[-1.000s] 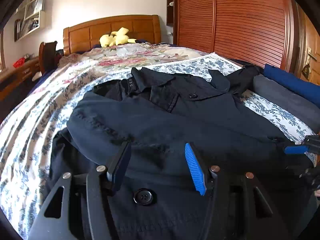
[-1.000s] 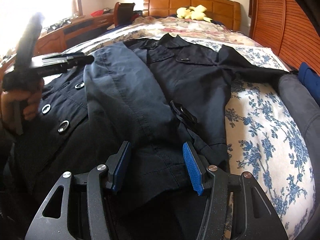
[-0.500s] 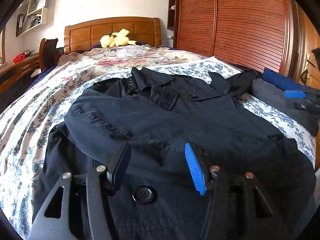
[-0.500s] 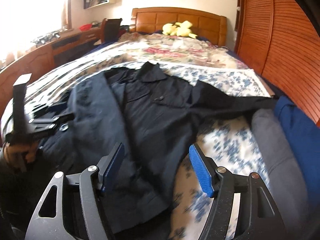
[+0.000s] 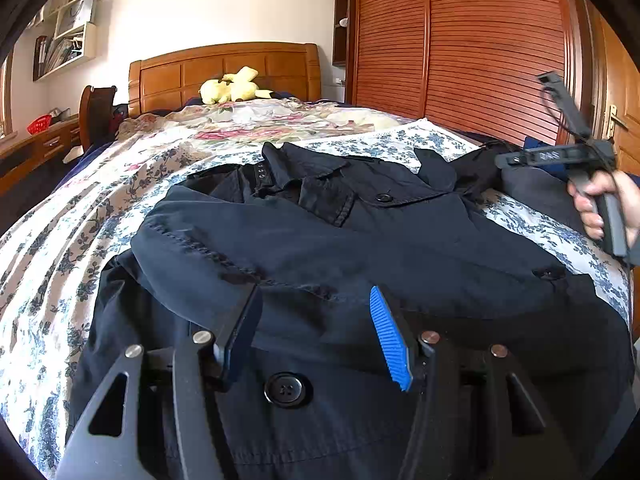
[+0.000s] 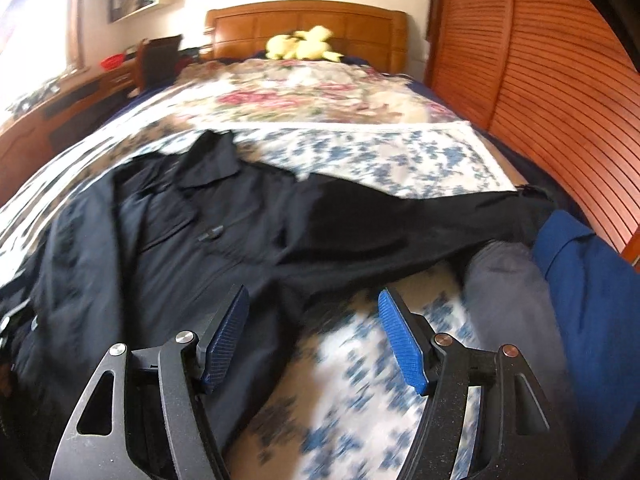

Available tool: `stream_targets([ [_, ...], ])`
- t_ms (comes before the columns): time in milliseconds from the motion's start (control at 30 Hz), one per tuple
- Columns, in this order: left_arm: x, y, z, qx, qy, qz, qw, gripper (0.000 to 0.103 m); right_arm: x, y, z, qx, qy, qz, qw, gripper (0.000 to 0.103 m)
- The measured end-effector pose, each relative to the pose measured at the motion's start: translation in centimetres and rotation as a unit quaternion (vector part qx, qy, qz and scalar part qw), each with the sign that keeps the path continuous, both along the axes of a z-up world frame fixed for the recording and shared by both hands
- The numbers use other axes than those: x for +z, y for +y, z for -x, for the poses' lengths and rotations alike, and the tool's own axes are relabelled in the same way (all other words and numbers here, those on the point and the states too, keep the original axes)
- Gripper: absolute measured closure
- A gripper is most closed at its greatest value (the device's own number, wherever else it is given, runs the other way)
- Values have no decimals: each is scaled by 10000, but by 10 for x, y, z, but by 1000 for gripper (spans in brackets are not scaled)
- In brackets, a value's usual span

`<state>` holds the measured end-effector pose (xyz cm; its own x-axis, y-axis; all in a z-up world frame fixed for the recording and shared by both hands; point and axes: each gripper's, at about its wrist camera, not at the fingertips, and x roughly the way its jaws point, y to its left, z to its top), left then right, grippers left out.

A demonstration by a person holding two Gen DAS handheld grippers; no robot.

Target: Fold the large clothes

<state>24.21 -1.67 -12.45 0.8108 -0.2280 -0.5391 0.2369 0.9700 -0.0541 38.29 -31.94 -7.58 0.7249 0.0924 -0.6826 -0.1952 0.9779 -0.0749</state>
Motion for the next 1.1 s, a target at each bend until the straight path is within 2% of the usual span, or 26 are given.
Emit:
stream_targets([
  [267, 0, 0, 0, -3, -12, -1, 10000, 48, -28, -34, -51, -736, 525, -243, 9956, 34],
  [433, -1, -1, -1, -30, -4, 15, 10000, 48, -45, -45, -65, -890, 777, -495, 9918, 35],
  [500, -1, -1, 0, -35, -4, 19, 10000, 48, -46, -43, -70, -793, 724, -377, 9935, 60],
  [533, -1, -1, 0, -36, -6, 15, 10000, 48, -46, -42, -73, -814, 712, -309, 9937, 63],
  [567, -1, -1, 0, -36, -6, 11, 10000, 48, -46, -42, -76, -843, 712, -290, 9935, 71],
  [600, -1, -1, 0, -38, -7, 3, 10000, 48, -46, -43, -80, -830, 733, -313, 9934, 89],
  [633, -1, -1, 0, -41, -7, -4, 10000, 48, -45, -42, -83, -785, 739, -300, 9937, 95],
  [700, -1, -1, -1, -46, -7, -18, 10000, 48, -40, -36, -86, -673, 620, -195, 9956, 100],
  [800, -1, -2, -1, -43, -16, -5, 10000, 48, -21, -21, -81, -468, 208, -38, 9987, 101],
  [933, -1, -2, -1, -44, -19, -8, 10000, 48, 13, 22, -53, 367, -278, 25, 9989, 101],
  [1100, -1, -2, 1, -46, -37, -26, 10000, 48, 22, 78, -13, 1300, -194, -48, 9913, 101],
])
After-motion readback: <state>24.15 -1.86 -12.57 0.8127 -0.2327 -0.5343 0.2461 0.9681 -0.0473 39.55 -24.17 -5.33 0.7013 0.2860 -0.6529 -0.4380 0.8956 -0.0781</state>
